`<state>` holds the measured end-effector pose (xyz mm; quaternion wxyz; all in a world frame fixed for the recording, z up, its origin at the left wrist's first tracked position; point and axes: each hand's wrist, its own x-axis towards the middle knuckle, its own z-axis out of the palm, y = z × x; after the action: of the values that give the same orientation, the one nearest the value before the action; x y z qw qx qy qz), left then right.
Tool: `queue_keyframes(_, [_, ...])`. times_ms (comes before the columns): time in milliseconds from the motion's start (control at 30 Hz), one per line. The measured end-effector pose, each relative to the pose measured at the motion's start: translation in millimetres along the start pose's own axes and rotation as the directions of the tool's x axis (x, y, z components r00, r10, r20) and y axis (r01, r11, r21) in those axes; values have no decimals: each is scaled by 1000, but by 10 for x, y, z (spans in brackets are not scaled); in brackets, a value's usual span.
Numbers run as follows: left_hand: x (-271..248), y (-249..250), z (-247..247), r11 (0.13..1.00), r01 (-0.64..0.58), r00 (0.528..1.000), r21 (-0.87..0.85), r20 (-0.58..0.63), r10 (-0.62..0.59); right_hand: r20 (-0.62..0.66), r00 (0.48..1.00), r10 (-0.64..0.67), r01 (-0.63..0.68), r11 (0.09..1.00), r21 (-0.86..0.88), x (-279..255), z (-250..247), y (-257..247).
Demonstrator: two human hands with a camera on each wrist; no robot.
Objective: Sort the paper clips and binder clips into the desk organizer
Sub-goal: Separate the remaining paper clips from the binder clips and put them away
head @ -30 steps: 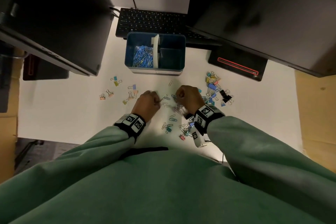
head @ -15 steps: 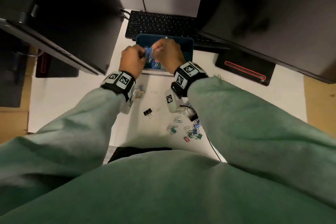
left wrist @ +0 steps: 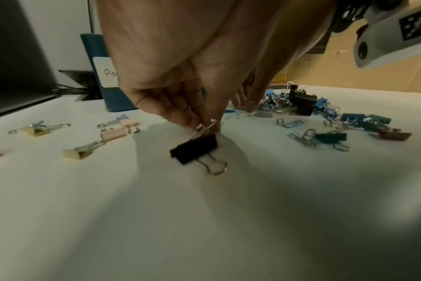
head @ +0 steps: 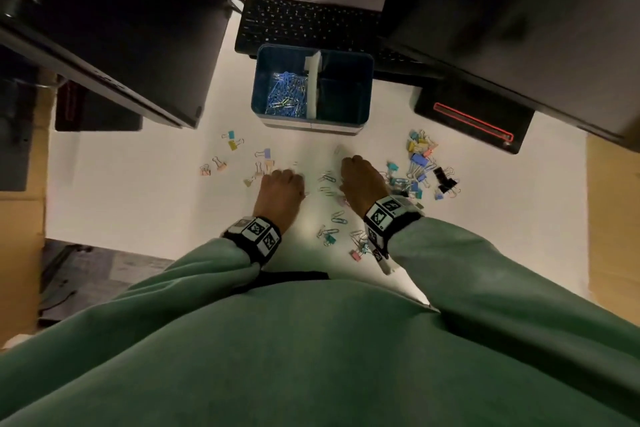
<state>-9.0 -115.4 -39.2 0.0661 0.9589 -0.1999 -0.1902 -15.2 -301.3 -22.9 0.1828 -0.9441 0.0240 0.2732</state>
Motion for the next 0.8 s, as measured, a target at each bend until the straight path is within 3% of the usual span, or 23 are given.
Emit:
queue_keyframes(267, [265,-95,-146,994,1,997,-110,-73,-9,-85,988,-126,129,991,24,241,-5,-69])
queue_keyframes(333, [340,-91,-182,992,22,996,-125,-79,-32,-43,982,-186,187,982,20,208,0,-139])
queue_keyframes(433, [433,-99,-200,996,24,999,-89,-45,-28,23,963,-268,269,955,-122,101,70,-208])
queue_keyframes(633, [457,-99,-100,999,16,999,-37,-42,-18,32,957,-287,287,938,-195,38,137,-151])
queue_keyframes(800, [329,-20,-3,998,-49,999,-29,13,49,-51,966,-253,249,965,-75,15,142,-54])
